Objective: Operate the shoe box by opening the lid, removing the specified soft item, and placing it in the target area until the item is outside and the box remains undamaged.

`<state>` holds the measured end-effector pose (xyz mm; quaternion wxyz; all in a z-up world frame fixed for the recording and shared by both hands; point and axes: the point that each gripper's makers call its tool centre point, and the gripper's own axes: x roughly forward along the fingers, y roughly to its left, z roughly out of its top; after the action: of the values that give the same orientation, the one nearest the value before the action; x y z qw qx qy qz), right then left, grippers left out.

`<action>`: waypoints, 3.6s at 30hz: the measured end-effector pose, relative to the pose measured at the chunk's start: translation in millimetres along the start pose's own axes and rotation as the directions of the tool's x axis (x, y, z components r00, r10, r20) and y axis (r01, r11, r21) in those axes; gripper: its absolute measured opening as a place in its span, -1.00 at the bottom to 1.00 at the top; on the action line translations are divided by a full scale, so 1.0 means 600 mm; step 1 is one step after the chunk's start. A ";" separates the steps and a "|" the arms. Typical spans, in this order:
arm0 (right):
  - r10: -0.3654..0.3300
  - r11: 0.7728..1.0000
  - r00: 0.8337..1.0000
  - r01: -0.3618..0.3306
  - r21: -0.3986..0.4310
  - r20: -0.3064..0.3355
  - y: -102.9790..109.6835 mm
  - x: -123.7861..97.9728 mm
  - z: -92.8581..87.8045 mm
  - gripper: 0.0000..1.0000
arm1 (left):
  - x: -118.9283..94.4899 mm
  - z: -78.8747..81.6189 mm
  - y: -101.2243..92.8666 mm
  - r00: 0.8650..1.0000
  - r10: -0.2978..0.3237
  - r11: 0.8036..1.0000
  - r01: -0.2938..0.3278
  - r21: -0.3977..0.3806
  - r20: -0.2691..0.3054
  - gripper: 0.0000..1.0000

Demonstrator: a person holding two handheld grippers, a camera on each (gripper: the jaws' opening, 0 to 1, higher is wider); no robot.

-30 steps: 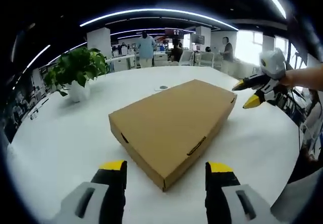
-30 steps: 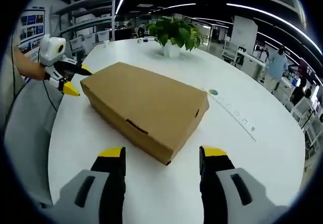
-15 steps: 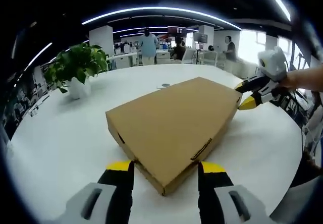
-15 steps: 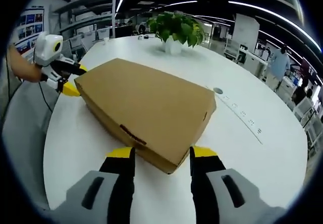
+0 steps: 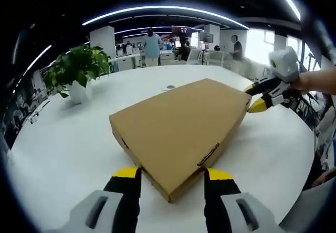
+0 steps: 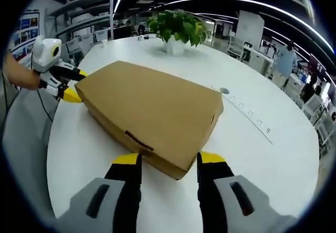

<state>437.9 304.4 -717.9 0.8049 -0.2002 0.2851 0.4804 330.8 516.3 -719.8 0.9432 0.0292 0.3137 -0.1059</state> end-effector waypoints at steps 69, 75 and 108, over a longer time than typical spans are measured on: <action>-0.110 0.979 0.993 0.102 0.176 0.036 0.245 0.033 0.052 -0.28 | -0.056 -0.046 0.199 0.974 -0.151 0.973 0.177 0.148 -0.170 -0.10; -0.103 0.980 0.994 0.093 0.175 0.046 0.266 0.041 0.061 -0.23 | -0.062 -0.051 0.215 0.972 -0.150 0.970 0.180 0.163 -0.181 -0.10; -0.045 0.993 0.997 0.036 0.115 0.070 0.333 0.057 0.085 -0.29 | -0.107 -0.071 0.255 0.965 -0.152 0.967 0.190 0.172 -0.212 -0.12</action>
<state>286.8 448.7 -711.1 0.8345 -0.1420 0.2784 0.4538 289.3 682.3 -717.2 0.8876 0.1022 0.3951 -0.2135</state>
